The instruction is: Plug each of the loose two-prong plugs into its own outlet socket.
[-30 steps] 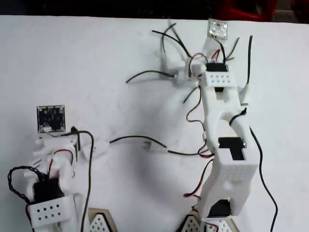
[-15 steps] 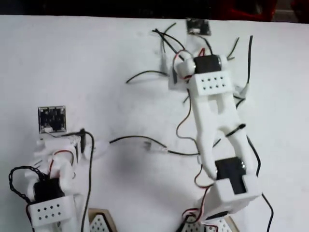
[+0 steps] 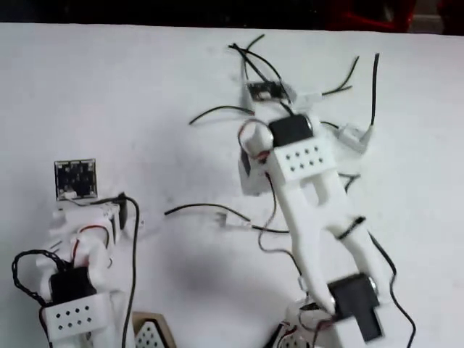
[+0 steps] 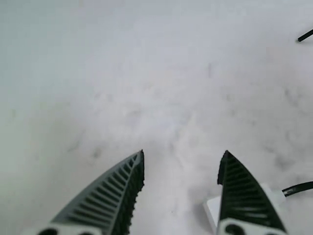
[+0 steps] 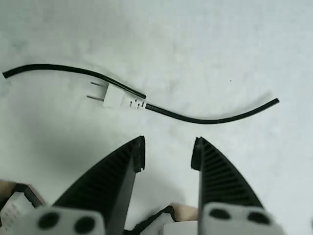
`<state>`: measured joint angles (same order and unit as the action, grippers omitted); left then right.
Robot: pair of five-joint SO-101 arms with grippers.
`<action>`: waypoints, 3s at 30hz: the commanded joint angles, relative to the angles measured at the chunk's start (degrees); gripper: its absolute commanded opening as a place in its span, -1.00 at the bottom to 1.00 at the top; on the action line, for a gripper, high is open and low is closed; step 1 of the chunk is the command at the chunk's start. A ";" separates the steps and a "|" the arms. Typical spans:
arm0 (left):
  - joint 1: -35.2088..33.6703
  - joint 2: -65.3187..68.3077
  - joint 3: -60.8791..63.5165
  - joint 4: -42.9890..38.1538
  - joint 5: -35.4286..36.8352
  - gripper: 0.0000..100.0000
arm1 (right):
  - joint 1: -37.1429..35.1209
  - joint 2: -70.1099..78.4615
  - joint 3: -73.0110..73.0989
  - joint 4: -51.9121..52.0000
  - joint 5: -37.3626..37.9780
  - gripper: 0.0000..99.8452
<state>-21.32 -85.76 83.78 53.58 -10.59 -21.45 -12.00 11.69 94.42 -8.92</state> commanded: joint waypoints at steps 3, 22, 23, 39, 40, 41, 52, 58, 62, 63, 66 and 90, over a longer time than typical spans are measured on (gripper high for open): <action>-1.10 -0.66 -0.53 -1.14 0.35 -0.50 | 3.21 -11.21 16.62 -6.02 -0.09 -0.62; -1.10 -0.66 -0.53 -1.14 0.35 -0.50 | 13.32 -14.99 43.34 -35.30 -0.35 -0.59; -1.10 -0.66 -0.53 -1.14 0.35 -0.50 | 13.85 -14.90 43.34 -35.74 -0.53 -0.59; -1.01 -0.66 -0.44 -0.88 0.35 -0.50 | 18.77 0.40 41.76 -41.89 -0.09 -0.82; -1.01 -0.66 -0.44 -0.88 0.35 -0.50 | 18.51 -0.04 41.76 -41.89 0.00 -0.91; -1.01 -0.66 -0.44 -0.88 0.35 -0.50 | 18.51 -0.66 41.67 -41.89 0.00 -0.97; -0.92 -0.66 0.00 -1.23 0.35 -0.50 | 18.95 -18.15 41.67 -41.63 13.63 -0.96; -0.92 -0.66 0.00 -1.23 0.35 -0.50 | 18.51 -25.71 40.79 -41.89 21.19 -0.96; -0.92 -0.66 0.00 -1.23 0.35 -0.50 | 19.03 -25.98 35.43 -41.71 23.91 -0.96; -0.92 -0.66 0.00 -1.23 0.35 -0.50 | 18.95 -25.98 34.11 -41.89 24.88 -0.96; -0.92 -0.66 0.00 -1.23 0.35 -0.50 | 18.51 -25.63 29.19 -42.07 28.40 -0.96; -0.92 -0.66 0.09 -1.23 0.35 -0.50 | 14.81 7.96 -10.73 -22.90 22.86 -0.67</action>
<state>-22.02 -85.76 84.13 53.58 -10.59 -4.75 -0.13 4.40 66.46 15.78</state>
